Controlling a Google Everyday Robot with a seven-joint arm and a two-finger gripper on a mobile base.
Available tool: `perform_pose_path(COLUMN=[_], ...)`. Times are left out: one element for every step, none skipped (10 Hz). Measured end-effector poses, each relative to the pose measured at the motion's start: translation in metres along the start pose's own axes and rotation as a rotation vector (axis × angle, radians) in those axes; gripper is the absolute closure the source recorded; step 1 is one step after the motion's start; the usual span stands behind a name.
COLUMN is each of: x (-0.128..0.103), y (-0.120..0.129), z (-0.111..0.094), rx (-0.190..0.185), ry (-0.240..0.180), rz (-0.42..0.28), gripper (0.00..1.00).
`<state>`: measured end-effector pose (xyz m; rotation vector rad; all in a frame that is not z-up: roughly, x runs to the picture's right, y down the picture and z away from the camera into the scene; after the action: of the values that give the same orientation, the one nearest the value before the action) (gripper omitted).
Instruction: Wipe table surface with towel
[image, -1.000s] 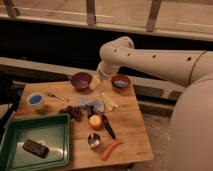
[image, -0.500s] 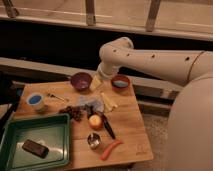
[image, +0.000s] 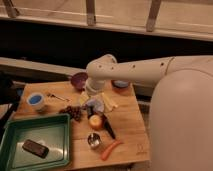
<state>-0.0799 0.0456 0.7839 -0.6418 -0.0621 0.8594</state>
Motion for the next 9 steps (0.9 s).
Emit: perform_pose_path(x=[-0.004, -0.007, -0.011, -0.02, -0.032, -0.034, -0.035, -0.032, -0.03], y=[0.003, 0.006, 0.006, 0.004, 0.002, -0.004, -0.013, -0.017, -0.022], z=[0.008, 0.013, 0.023, 0.032, 0.039, 0.043, 0.047, 0.056, 0.058], rx=[-0.017, -0.031, -0.041, -0.034, -0.029, -0.025, -0.026, -0.07, -0.091], ry=[0.007, 0.01, 0.018, 0.025, 0.025, 0.033, 0.029, 0.013, -0.001], rz=[-0.01, -0.018, -0.028, -0.04, -0.052, -0.057, -0.052, -0.032, -0.017], gripper=[0.2, 0.2, 0.2, 0.2, 0.2, 0.2, 0.2, 0.2, 0.2])
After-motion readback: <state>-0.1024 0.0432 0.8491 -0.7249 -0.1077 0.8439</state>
